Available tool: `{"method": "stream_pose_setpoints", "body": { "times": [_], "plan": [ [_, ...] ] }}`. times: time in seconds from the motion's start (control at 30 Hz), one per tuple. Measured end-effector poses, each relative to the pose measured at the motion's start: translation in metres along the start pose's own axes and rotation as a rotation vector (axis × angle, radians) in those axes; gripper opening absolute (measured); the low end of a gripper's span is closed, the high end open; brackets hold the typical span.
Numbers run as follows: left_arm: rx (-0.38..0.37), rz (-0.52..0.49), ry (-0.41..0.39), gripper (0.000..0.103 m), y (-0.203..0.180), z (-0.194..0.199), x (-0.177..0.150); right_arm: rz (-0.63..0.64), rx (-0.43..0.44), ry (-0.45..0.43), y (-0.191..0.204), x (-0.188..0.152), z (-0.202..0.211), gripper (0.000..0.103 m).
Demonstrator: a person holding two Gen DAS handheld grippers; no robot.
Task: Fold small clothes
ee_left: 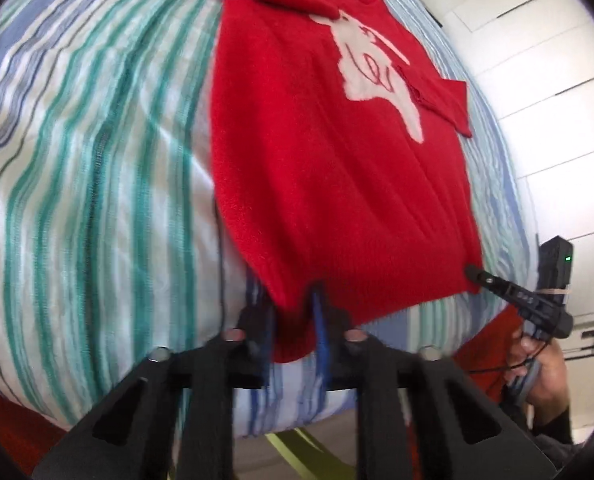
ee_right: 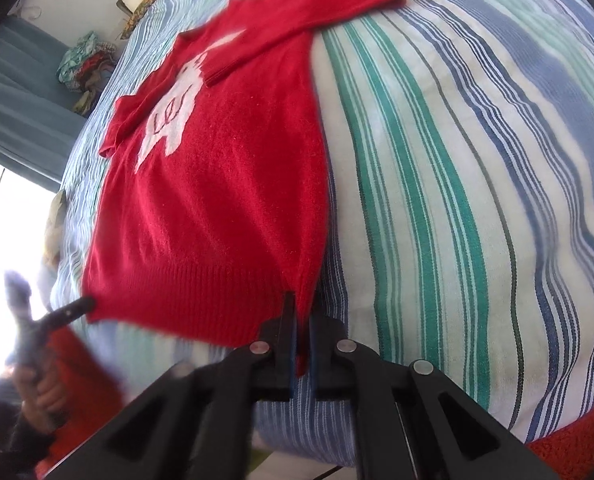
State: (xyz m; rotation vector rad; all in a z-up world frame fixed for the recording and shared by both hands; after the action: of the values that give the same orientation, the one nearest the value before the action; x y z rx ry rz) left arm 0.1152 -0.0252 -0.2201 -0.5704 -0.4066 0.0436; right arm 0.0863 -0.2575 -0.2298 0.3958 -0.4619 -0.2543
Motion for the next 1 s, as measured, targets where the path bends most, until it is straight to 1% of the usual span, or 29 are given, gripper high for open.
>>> {"method": "stream_pose_setpoints", "body": {
  "times": [0.03, 0.07, 0.1, 0.13, 0.17, 0.2, 0.23, 0.3, 0.33, 0.4, 0.43, 0.5, 0.57, 0.6, 0.67, 0.7, 0.73, 0.77, 0.83, 0.87, 0.9, 1.0],
  "plan": [
    [-0.048, -0.018, -0.034, 0.007, -0.014, 0.009, 0.004, -0.001, -0.008, -0.003, -0.002, -0.001, 0.001, 0.004],
    [-0.068, -0.068, -0.072, 0.011, -0.028, 0.02, 0.008, 0.001, -0.019, -0.004, -0.003, -0.001, 0.001, 0.004],
    [-0.057, -0.129, -0.104, 0.024, -0.038, 0.028, 0.011, 0.007, -0.026, -0.005, -0.003, 0.0, 0.0, 0.004],
    [-0.034, -0.175, -0.125, 0.033, -0.042, 0.034, 0.013, 0.016, -0.034, -0.005, -0.002, 0.0, -0.001, 0.004],
    [-0.008, -0.195, -0.135, 0.05, -0.04, 0.037, 0.013, 0.026, -0.042, -0.007, -0.001, 0.0, -0.001, 0.004],
    [0.019, -0.194, -0.138, 0.055, -0.034, 0.037, 0.013, 0.036, -0.048, -0.009, 0.0, 0.0, -0.001, 0.004],
    [0.042, -0.179, -0.122, 0.055, -0.024, 0.033, 0.011, 0.043, -0.052, -0.01, 0.0, 0.001, -0.001, 0.004],
    [0.084, -0.121, -0.067, 0.049, 0.0, 0.02, 0.004, 0.045, -0.053, -0.011, 0.0, 0.001, -0.002, 0.004],
    [0.097, -0.091, -0.049, 0.047, 0.01, 0.015, 0.0, 0.042, -0.052, -0.011, 0.0, 0.001, -0.002, 0.004],
    [0.122, -0.064, -0.043, 0.04, 0.024, 0.014, -0.002, 0.04, -0.051, -0.013, 0.0, 0.002, -0.003, 0.004],
    [0.135, -0.058, -0.049, 0.04, 0.028, 0.016, -0.001, 0.039, -0.05, -0.014, 0.0, 0.001, -0.002, 0.004],
    [0.137, -0.034, -0.07, 0.043, 0.031, 0.019, 0.003, 0.038, -0.048, -0.017, 0.0, 0.001, -0.001, 0.004],
    [0.121, -0.012, -0.073, 0.045, 0.029, 0.016, 0.006, 0.034, -0.048, -0.02, 0.0, 0.001, -0.002, 0.004],
    [0.108, -0.017, -0.066, 0.045, 0.025, 0.012, 0.006, 0.033, -0.048, -0.02, 0.0, 0.001, -0.002, 0.004],
    [0.068, -0.058, -0.044, 0.045, 0.01, 0.001, 0.003, 0.031, -0.047, -0.018, -0.001, 0.001, -0.002, 0.004],
    [0.057, -0.083, -0.023, 0.037, 0.003, -0.006, 0.0, 0.028, -0.044, -0.017, -0.001, 0.001, -0.002, 0.004],
    [0.064, -0.109, -0.007, 0.023, 0.0, -0.011, -0.003, 0.025, -0.041, -0.018, 0.0, 0.002, -0.002, 0.004],
    [0.079, -0.122, 0.018, 0.006, 0.0, -0.016, -0.006, 0.024, -0.036, -0.018, 0.0, 0.002, -0.001, 0.004],
    [0.096, -0.077, 0.019, 0.005, 0.005, -0.011, -0.004, 0.034, -0.033, -0.01, 0.001, 0.002, 0.0, 0.004],
    [0.123, -0.064, 0.014, 0.004, 0.009, -0.004, -0.003, 0.052, -0.039, -0.002, 0.003, 0.002, 0.001, 0.004],
    [0.16, -0.067, -0.001, 0.004, 0.014, 0.007, -0.001, 0.085, -0.054, 0.005, 0.005, 0.003, 0.005, 0.004],
    [0.213, -0.09, -0.029, 0.004, 0.022, 0.034, 0.0, 0.208, -0.086, 0.004, 0.023, 0.008, 0.027, 0.004]
  ]
}}
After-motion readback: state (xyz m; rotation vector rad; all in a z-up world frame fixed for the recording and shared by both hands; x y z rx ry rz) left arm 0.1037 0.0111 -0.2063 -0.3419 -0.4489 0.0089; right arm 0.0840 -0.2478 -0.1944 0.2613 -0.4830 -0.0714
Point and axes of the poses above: each gripper's, at about its wrist camera, not at the fingertips, and z roughly against the way its jaws point, y to its left, x to its top, the point moved 9 cm from there along -z, roughly the way its jaws point, and after that the axes turned 12 degrees about -y, right-handed, at the moved point
